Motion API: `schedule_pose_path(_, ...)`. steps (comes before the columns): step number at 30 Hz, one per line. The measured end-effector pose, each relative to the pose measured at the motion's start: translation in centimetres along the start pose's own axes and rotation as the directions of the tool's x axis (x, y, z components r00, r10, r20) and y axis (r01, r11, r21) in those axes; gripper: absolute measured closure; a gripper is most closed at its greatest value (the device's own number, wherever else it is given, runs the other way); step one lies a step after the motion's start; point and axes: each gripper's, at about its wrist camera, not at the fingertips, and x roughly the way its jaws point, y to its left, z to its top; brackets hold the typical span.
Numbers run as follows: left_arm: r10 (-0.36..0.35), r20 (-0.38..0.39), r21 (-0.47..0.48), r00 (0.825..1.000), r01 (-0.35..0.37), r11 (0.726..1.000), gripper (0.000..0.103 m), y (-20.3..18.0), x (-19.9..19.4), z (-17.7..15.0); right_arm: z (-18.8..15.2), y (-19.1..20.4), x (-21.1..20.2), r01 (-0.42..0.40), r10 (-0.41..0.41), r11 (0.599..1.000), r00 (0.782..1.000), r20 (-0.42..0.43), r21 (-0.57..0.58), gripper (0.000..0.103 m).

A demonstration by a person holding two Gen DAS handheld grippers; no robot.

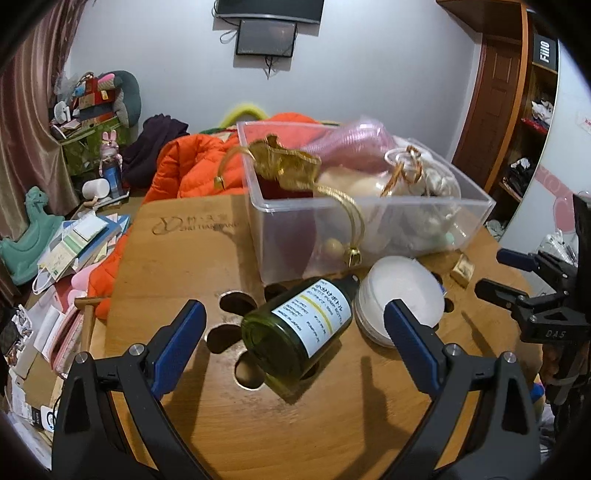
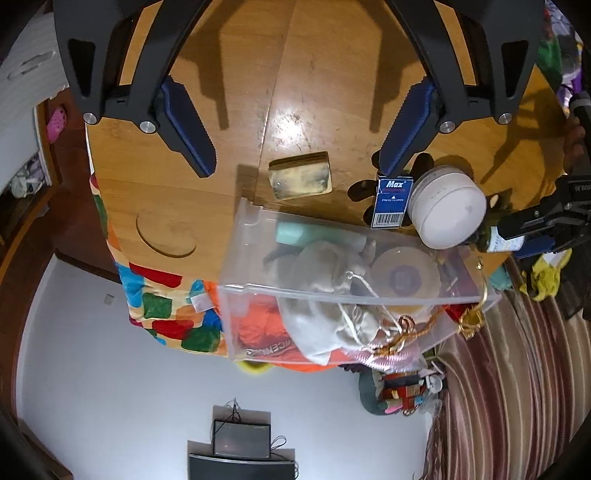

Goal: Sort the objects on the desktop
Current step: 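Close the left tool on the green glass bottle while the right tool approaches the gold soap bar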

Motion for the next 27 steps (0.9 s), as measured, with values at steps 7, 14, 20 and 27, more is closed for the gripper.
schedule_pose_path(7,-0.007,-0.023,-0.013,1.0,0.007,1.0,0.008,-0.4,1.1,0.5,0.4,1.0,2.1,-0.016,0.013,0.998,0.998,-0.063,-0.058,0.036)
schedule_pose_path(14,-0.019,-0.011,-0.057,1.0,0.018,0.998,0.027,0.0,1.1,0.7,0.6,0.4,2.8,-0.029,0.026,0.999,0.997,-0.074,-0.044,0.045)
schedule_pose_path(20,-0.024,-0.046,-0.068,0.999,0.021,0.997,0.04,0.2,1.2,0.5,0.8,0.0,3.1,-0.034,0.032,0.999,0.998,-0.063,-0.038,0.049)
schedule_pose_path(27,0.021,-0.03,-0.016,0.999,-0.021,1.0,0.04,-0.9,0.9,0.1,0.6,0.6,3.1,-0.034,0.032,0.999,0.998,-0.05,-0.041,0.061)
